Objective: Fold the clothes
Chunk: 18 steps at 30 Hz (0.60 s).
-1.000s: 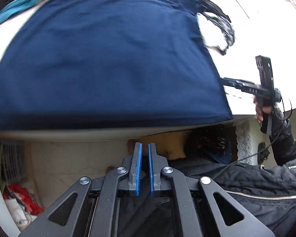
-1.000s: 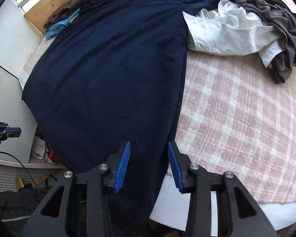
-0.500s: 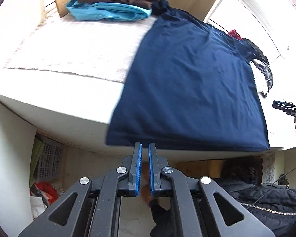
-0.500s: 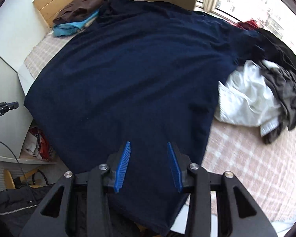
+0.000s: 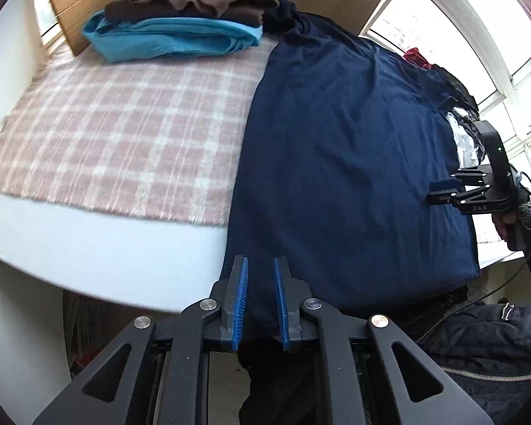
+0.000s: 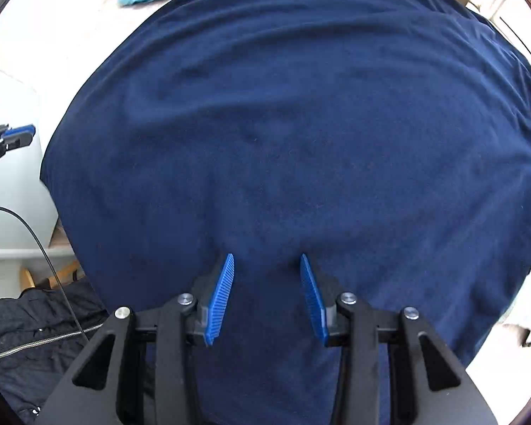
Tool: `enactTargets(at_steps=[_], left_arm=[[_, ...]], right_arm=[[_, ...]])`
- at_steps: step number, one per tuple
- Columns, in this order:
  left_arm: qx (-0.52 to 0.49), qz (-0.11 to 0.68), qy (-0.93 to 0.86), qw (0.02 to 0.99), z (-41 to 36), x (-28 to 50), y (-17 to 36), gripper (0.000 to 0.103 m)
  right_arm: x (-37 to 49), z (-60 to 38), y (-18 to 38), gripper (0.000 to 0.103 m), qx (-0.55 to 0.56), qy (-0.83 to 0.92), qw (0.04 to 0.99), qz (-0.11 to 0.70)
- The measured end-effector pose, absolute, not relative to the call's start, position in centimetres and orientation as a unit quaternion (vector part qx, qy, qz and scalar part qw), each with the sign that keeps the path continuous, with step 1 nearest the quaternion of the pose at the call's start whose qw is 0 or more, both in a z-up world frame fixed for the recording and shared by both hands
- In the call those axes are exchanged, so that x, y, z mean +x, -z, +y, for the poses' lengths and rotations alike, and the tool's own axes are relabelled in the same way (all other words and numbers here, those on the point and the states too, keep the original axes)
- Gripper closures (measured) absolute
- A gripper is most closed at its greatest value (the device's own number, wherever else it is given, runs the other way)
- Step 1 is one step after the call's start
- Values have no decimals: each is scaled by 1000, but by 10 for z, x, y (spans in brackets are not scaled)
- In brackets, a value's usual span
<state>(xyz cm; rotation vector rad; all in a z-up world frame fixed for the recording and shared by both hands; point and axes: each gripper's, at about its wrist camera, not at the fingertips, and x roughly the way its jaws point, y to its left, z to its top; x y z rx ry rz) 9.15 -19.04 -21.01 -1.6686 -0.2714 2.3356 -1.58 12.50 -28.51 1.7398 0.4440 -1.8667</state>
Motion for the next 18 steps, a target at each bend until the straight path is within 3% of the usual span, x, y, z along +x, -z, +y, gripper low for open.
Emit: enactTargets(at_steps=[11, 18], left_arm=[[-542, 58, -798, 256, -171, -55, 166, 87], [-511, 136, -800, 282, -140, -148, 122, 87]], right_arm=[[-32, 138, 260, 64, 671, 717, 169, 88], [-88, 189, 209, 64, 626, 765, 134, 68]])
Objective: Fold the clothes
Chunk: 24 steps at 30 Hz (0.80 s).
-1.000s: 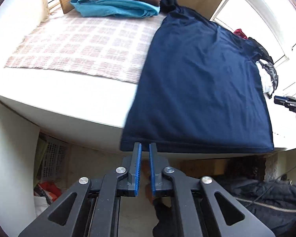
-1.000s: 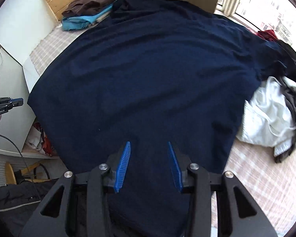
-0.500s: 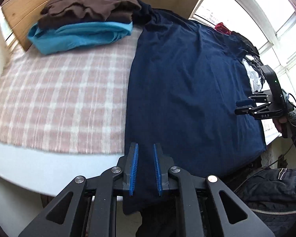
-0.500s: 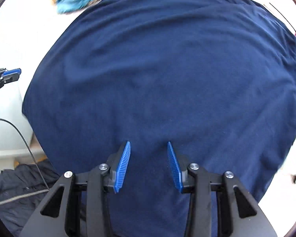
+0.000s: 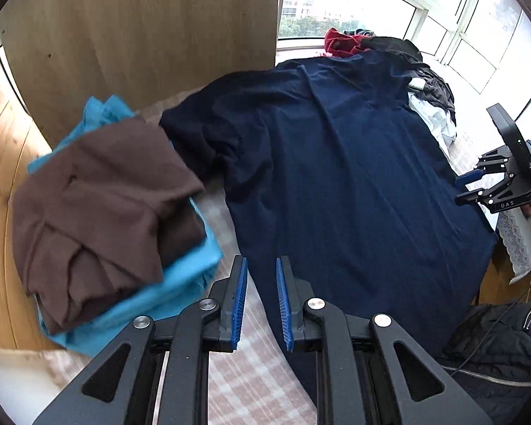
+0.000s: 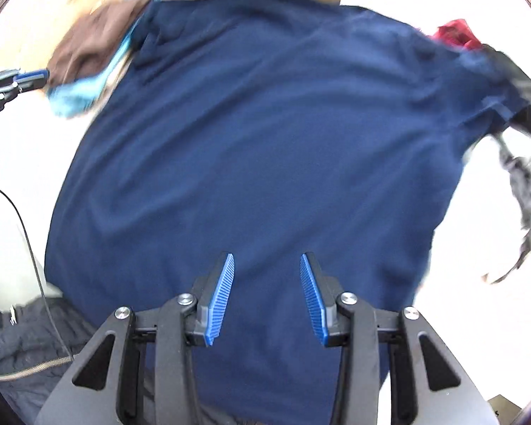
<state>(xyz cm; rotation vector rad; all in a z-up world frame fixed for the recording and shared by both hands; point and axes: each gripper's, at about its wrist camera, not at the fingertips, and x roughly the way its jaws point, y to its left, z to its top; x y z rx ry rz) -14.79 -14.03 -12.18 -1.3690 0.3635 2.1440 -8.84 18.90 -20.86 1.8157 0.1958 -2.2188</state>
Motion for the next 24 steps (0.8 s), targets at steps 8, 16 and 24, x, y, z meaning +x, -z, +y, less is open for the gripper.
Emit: enactTargets(at_steps=[8, 16, 24], left_arm=[[-520, 186, -790, 266, -82, -278, 132, 75], [-567, 235, -759, 218, -58, -388, 199, 75], [-616, 243, -707, 248, -51, -425, 252, 72]], right_arm=[[-207, 263, 176, 64, 558, 821, 114, 25], [-325, 292, 193, 64, 526, 841, 126, 27], [-409, 306, 235, 64, 532, 838, 124, 18]])
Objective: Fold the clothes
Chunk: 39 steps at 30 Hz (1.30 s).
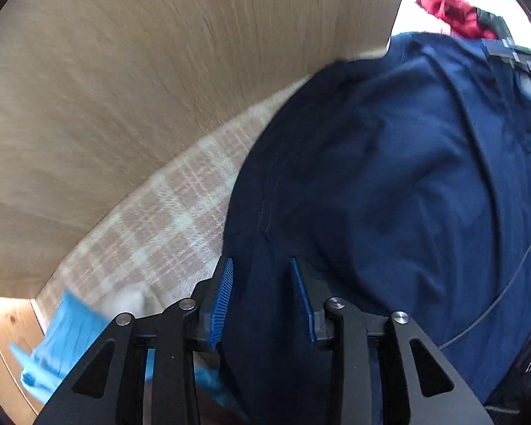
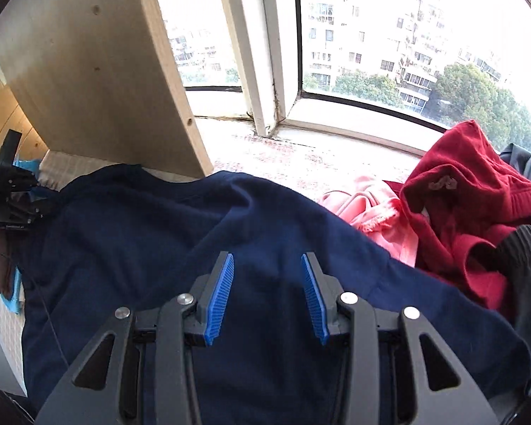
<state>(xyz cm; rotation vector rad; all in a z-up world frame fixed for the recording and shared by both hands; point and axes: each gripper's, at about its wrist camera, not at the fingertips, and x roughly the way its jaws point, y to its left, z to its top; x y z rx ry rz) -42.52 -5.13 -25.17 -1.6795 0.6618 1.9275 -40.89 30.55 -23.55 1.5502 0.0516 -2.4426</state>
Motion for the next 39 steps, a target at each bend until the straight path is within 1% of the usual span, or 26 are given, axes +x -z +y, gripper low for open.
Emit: enactTargets(at_steps=[1, 3, 8, 10, 12, 13, 16, 17, 20, 21, 22, 25, 27, 28, 31, 34, 39], left_arm=[[-618, 247, -703, 249, -50, -425, 255, 76], [-607, 256, -713, 240, -49, -425, 253, 101], [-561, 298, -753, 171, -56, -436, 236, 101], [-563, 280, -761, 156, -67, -444, 232, 100], [-572, 263, -759, 167, -78, -443, 231, 92], [-576, 256, -757, 173, -83, -441, 230, 90], [-572, 252, -759, 180, -93, -430, 217, 89], [-567, 250, -763, 182, -95, -427, 210, 88], [-545, 242, -778, 198, -89, -419, 186, 87], [-542, 240, -779, 205, -87, -416, 180, 84], [-540, 236, -780, 211, -86, -413, 174, 83], [-537, 219, -782, 227, -89, -402, 155, 83], [-547, 202, -776, 238, -97, -392, 149, 75], [-554, 200, -770, 245, -97, -385, 150, 74], [-575, 203, -748, 263, -89, -360, 157, 72], [-587, 213, -731, 274, -80, -328, 168, 72], [-584, 246, -719, 284, -56, -282, 187, 72]], right_arm=[[-414, 306, 241, 64, 534, 836, 126, 18], [-422, 306, 252, 64, 542, 830, 130, 19], [-437, 305, 276, 64, 555, 822, 124, 35], [-440, 304, 281, 64, 556, 821, 120, 44], [-440, 302, 284, 64, 556, 820, 122, 61], [-440, 298, 285, 64, 555, 819, 123, 77], [-440, 292, 279, 64, 546, 824, 113, 102], [-440, 293, 274, 64, 535, 833, 112, 92], [-441, 292, 260, 64, 517, 844, 137, 28], [-441, 289, 258, 64, 516, 843, 147, 15], [-437, 282, 258, 64, 516, 842, 156, 22], [-418, 250, 259, 64, 520, 829, 192, 74], [-398, 235, 267, 64, 528, 816, 206, 112], [-389, 231, 270, 64, 530, 813, 205, 127], [-361, 229, 275, 64, 536, 806, 207, 140], [-333, 241, 274, 64, 545, 807, 193, 121], [-263, 290, 258, 64, 548, 822, 139, 60]])
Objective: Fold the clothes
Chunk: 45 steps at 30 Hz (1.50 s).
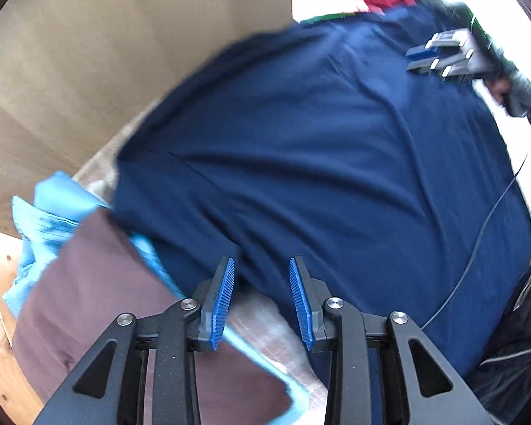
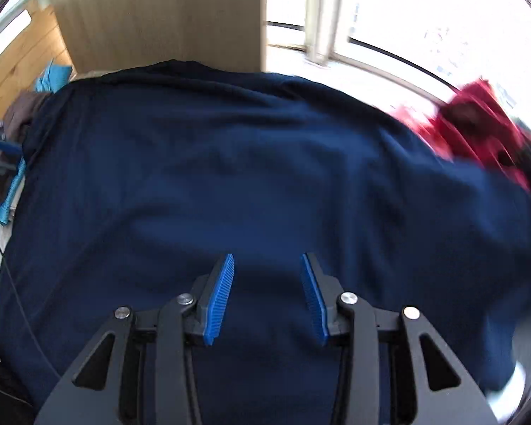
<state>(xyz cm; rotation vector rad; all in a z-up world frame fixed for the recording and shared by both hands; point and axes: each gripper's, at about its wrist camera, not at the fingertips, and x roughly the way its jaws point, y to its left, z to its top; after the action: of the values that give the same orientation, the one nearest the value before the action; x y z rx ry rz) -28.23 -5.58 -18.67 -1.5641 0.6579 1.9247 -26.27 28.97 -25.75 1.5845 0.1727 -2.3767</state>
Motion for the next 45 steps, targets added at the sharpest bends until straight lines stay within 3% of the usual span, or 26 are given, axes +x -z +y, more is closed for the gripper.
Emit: enactTargets(at_steps=[6, 9, 19, 28, 31, 34, 39, 43, 44, 45], left_arm=[[-610, 171, -724, 274, -78, -225, 191, 72], [-618, 134, -725, 273, -87, -205, 195, 72], [-612, 130, -748, 223, -110, -189, 196, 72], [-609, 157, -742, 231, -88, -181, 193, 71], [-607, 165, -741, 233, -75, -186, 194, 71], [-610, 158, -743, 223, -67, -200, 198, 65], [-626, 134, -747, 177, -55, -229, 216, 65], [-626, 162, -748, 150, -42, -233, 228, 65], [-623, 167, -749, 151, -40, -232, 227, 68], [-620, 171, -751, 150, -41, -230, 224, 77]], right_arm=[[-139, 384, 239, 64, 567, 820, 26, -72], [-100, 410, 248, 64, 573, 809, 12, -133], [-89, 389, 254, 64, 553, 818, 71, -143], [-88, 375, 266, 64, 575, 809, 81, -87], [-84, 373, 259, 86, 563, 818, 90, -73], [-83, 374, 256, 88, 564, 817, 94, -68], [-81, 380, 256, 93, 571, 814, 93, -56], [-91, 373, 260, 96, 577, 812, 84, -21], [-90, 371, 258, 97, 577, 813, 80, -3], [-88, 371, 255, 97, 578, 813, 70, 21]])
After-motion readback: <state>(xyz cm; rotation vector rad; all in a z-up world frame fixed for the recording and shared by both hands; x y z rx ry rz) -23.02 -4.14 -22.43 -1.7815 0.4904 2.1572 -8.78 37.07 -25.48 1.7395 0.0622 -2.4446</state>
